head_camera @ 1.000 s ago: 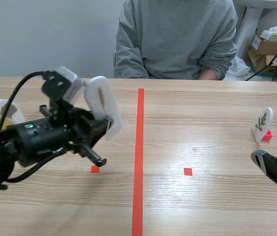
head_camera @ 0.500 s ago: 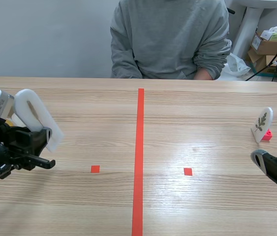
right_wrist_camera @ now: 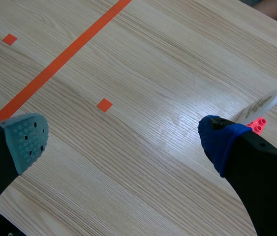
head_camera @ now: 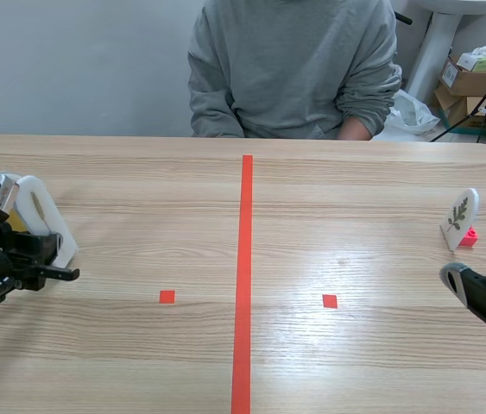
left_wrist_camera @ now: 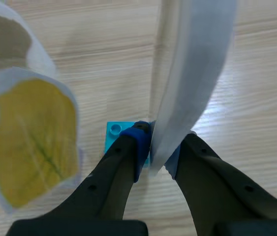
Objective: Do the leaf sorting experiment
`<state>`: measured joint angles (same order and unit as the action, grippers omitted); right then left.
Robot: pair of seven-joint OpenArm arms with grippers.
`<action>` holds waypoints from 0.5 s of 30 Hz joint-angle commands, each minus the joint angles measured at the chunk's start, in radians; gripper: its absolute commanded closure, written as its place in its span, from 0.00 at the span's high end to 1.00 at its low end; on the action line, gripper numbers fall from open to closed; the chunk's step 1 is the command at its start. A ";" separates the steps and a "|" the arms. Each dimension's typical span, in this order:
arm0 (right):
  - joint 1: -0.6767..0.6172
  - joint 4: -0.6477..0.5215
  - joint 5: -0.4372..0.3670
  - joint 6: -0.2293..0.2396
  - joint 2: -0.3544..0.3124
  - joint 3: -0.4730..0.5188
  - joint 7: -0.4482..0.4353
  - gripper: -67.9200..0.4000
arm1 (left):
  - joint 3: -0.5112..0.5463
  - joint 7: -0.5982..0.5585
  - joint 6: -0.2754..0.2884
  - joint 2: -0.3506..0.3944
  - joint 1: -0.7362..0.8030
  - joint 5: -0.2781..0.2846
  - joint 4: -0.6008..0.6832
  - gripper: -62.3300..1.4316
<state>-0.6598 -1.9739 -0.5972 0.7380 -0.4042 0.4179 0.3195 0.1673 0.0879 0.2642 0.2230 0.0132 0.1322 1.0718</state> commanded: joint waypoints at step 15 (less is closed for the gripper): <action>0.009 0.001 -0.008 0.008 0.000 0.006 -0.008 0.93 | 0.008 -0.096 -0.096 0.115 -0.093 -0.025 -0.151 0.11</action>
<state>-0.6598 -1.9739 -0.5972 0.7380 -0.4042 0.4179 0.3195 0.1669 0.0090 0.1761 0.3244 -0.0624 0.1047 0.9104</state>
